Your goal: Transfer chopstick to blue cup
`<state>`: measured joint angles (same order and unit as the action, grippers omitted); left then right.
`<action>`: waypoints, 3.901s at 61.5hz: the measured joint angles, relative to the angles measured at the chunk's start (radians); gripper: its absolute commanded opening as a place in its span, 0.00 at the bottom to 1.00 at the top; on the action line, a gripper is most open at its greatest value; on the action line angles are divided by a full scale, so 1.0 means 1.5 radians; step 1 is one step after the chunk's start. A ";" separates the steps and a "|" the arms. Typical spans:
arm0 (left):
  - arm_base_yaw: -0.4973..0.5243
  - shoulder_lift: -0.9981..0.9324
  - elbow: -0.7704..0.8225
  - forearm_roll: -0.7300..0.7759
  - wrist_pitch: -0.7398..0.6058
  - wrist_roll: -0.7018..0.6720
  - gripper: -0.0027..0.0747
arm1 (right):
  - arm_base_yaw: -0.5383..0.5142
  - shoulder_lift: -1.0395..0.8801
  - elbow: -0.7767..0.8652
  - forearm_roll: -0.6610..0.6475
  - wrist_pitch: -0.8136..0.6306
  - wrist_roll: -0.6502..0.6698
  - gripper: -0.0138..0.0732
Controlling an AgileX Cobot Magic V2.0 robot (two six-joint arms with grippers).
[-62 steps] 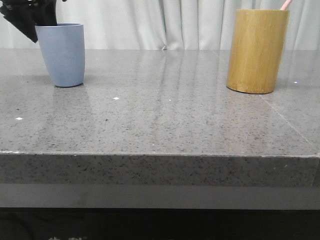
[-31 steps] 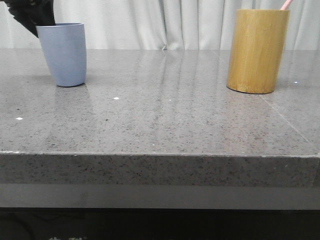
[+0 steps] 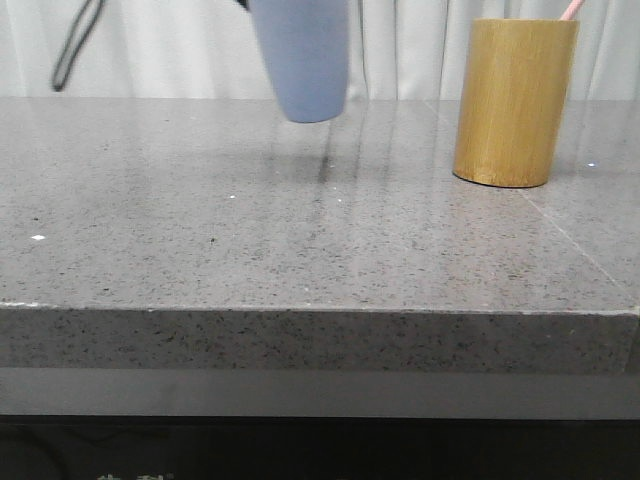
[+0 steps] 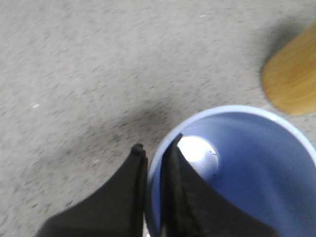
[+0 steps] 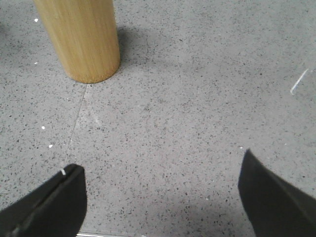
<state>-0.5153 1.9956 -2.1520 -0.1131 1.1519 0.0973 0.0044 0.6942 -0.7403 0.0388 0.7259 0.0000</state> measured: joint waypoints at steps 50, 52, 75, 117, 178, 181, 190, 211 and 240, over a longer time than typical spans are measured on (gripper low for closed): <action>-0.059 0.107 -0.105 0.063 0.059 0.000 0.01 | 0.000 0.000 0.000 0.000 0.000 0.000 0.89; -0.059 0.107 -0.105 0.063 0.061 0.000 0.01 | 0.000 0.000 0.000 0.000 0.000 0.000 0.89; -0.059 0.119 -0.107 0.059 0.069 0.000 0.09 | 0.000 0.000 0.000 0.000 0.000 0.000 0.89; -0.059 0.077 -0.107 0.041 0.067 -0.002 0.42 | 0.000 0.000 -0.001 0.030 0.000 0.000 0.89; -0.057 -0.462 0.335 0.012 -0.008 -0.022 0.42 | 0.000 0.308 -0.306 0.192 0.041 -0.102 0.89; -0.057 -0.508 0.389 0.012 -0.030 -0.022 0.42 | 0.000 0.314 -0.310 0.198 0.040 -0.105 0.89; -0.057 -0.621 0.559 0.012 -0.078 -0.023 0.42 | 0.000 0.325 -0.311 0.213 0.041 -0.112 0.89; -0.057 -0.768 0.717 0.012 -0.170 -0.023 0.42 | 0.000 0.378 -0.347 0.227 0.028 -0.129 0.89; -0.057 -0.771 0.720 0.011 -0.170 -0.024 0.42 | 0.000 0.484 -0.443 0.227 0.052 -0.132 0.61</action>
<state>-0.6014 0.8395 -1.0723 -0.0962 0.8975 0.0613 0.0044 1.4206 -1.4045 0.3795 0.8038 -0.1973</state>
